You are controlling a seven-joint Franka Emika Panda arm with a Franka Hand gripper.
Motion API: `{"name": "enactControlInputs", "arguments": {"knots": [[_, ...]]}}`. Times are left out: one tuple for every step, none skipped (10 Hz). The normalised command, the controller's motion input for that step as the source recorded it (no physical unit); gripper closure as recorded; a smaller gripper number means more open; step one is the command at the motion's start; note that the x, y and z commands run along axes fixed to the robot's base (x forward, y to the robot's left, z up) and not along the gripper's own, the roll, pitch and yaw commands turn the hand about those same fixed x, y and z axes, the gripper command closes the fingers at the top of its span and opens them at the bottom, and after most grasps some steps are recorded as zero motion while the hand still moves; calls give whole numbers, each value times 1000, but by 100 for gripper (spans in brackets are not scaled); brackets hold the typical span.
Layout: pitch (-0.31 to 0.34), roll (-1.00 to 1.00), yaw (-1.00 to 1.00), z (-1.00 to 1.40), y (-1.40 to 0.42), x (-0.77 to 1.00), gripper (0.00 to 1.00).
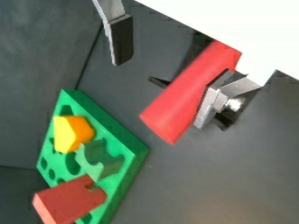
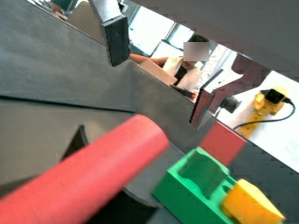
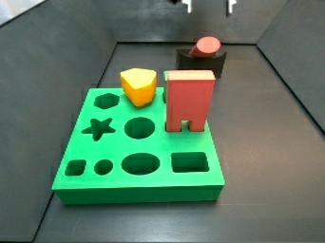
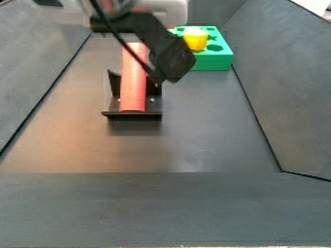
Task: Pick up the oval object. Move up. Place the oval object on the fixture. Regrasp the oval object. Move to above the board. Insert the oval object.
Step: Regrasp the oval object.
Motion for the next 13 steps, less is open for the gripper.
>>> {"name": "enactControlInputs", "arguments": {"knots": [[-142,-76,18,-63,-1,-1000,0],[-161,-46,24,-33,-2,-1000,0],[-162,-12,46,-15,-9,-1000,0],[-164,14,65,-23,-10,-1000,0],[-164,37,82,-20,-15,-1000,0],[-161,63,98,-7,-26,-1000,0],[-150,74,109,0,-29,-1000,0],[-133,80,113,0,-27,-893,0],[-109,86,118,7,-21,-714,0],[26,843,-1000,-645,-1000,-464,0],[27,843,-1000,-643,-1000,-390,0],[-19,836,-1000,-432,-1000,-117,0],[-48,829,-1000,-261,-851,-37,0]]}}
